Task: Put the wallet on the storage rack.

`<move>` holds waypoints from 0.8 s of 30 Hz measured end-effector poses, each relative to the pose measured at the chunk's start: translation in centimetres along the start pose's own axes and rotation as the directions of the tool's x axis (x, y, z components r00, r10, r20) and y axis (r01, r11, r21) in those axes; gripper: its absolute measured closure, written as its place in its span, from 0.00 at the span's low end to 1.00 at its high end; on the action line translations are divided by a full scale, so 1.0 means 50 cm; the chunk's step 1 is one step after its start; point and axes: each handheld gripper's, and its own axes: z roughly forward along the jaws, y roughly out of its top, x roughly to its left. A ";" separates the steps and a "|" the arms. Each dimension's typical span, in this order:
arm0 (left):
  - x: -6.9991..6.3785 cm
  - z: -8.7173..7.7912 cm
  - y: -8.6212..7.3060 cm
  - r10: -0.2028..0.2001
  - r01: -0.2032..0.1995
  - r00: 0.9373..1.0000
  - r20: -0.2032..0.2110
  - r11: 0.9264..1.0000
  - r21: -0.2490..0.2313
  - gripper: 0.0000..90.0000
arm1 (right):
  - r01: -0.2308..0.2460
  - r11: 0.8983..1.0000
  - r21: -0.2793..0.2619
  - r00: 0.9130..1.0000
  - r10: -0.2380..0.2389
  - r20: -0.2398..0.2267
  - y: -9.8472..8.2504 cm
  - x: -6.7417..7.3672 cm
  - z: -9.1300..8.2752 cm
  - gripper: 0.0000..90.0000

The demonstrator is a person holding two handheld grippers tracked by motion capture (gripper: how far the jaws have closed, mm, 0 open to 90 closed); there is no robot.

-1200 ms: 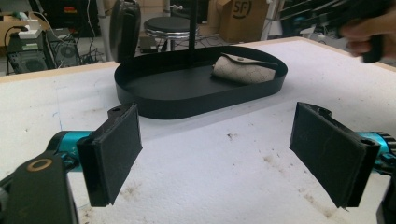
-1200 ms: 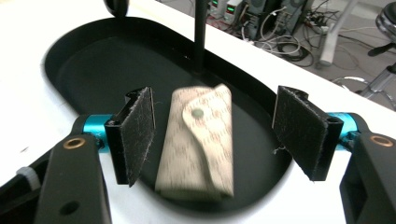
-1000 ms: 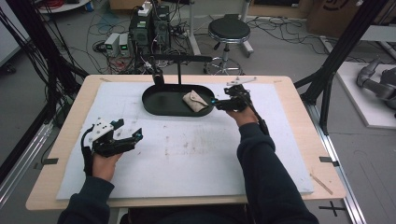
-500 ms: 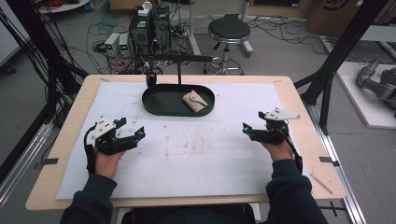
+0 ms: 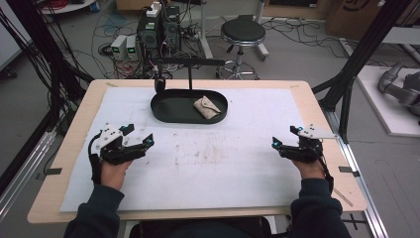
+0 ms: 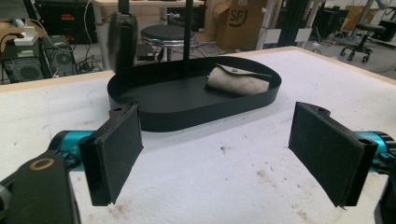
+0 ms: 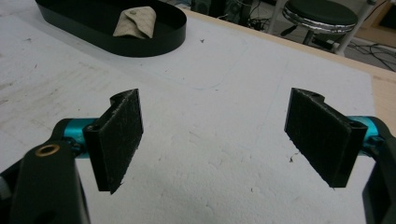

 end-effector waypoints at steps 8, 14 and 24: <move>-0.006 0.001 0.000 0.007 -0.007 1.000 0.008 1.000 0.004 0.19 | -0.017 1.000 -0.005 1.000 0.018 0.016 -0.003 -0.004 -0.006 0.22; -0.004 0.003 -0.002 0.001 -0.001 1.000 0.011 1.000 0.005 0.19 | -0.012 1.000 0.000 0.999 0.012 0.040 -0.005 -0.010 -0.002 0.22; -0.005 0.006 -0.005 0.000 0.000 1.000 0.010 1.000 0.013 0.19 | -0.006 1.000 0.010 0.999 0.006 0.043 -0.005 -0.008 0.002 0.22</move>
